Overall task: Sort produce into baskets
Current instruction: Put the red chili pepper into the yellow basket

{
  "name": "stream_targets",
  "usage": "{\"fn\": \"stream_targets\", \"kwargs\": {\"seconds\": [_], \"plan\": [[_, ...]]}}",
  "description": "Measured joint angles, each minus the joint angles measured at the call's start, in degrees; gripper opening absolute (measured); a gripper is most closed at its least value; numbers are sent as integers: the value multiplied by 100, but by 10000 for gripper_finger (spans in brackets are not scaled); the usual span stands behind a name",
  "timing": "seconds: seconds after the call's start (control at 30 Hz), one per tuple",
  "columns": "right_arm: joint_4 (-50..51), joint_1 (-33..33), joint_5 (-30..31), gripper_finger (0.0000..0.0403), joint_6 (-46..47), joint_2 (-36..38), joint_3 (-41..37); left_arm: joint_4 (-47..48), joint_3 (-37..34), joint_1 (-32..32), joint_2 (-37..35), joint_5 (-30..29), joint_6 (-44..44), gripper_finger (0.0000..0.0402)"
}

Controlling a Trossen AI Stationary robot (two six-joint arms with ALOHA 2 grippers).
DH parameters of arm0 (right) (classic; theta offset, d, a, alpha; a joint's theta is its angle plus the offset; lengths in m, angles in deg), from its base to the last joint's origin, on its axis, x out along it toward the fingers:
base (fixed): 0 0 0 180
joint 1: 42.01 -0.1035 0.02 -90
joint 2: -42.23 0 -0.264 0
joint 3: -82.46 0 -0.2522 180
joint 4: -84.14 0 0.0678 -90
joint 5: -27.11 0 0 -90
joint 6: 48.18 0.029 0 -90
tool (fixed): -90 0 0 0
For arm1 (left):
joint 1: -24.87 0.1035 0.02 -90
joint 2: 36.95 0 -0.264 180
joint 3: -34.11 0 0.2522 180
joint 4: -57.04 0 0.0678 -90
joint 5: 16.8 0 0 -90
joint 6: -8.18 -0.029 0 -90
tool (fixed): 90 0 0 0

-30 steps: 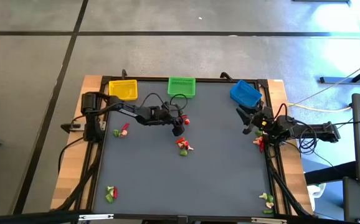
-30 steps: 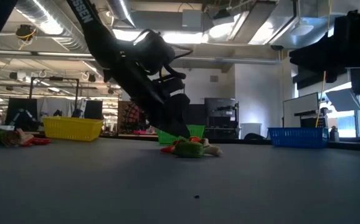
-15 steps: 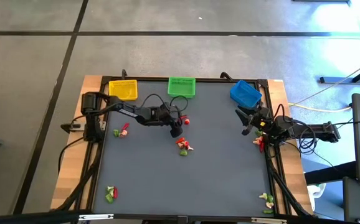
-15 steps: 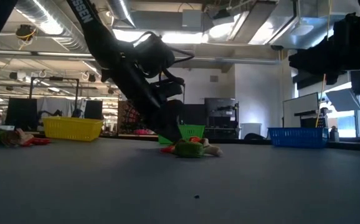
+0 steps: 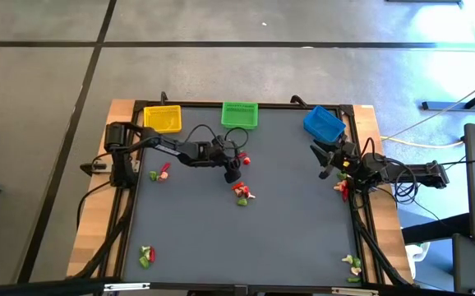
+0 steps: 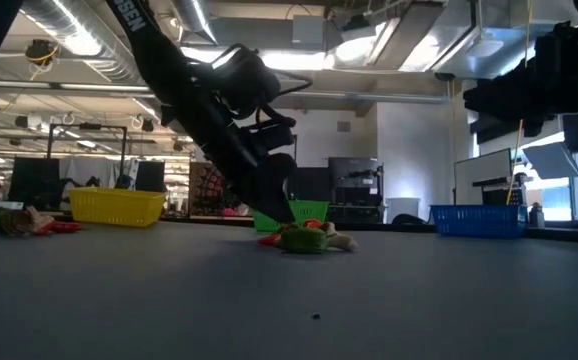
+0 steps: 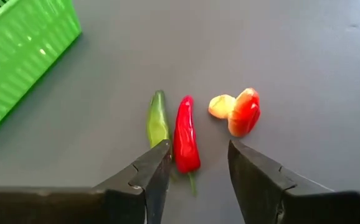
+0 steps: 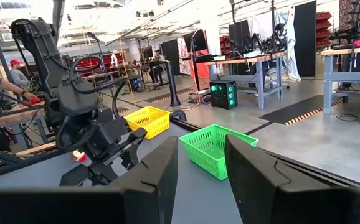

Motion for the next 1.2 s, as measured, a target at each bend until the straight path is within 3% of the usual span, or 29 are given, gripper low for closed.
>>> {"fn": "stream_targets", "kwargs": {"seconds": [0.3,0.5,0.9,1.2], "plan": [[-2,0,0,134,-125,0,0,-46,-58,64,7,78,-371,154],[-4,0,13,134,-149,-1,0,-81,-58,86,9,610,-343,155],[-12,1,99,134,-157,-1,0,-79,-60,149,13,600,-336,155],[-28,2,100,134,-157,-2,0,-497,-56,148,398,594,121,155]]}}
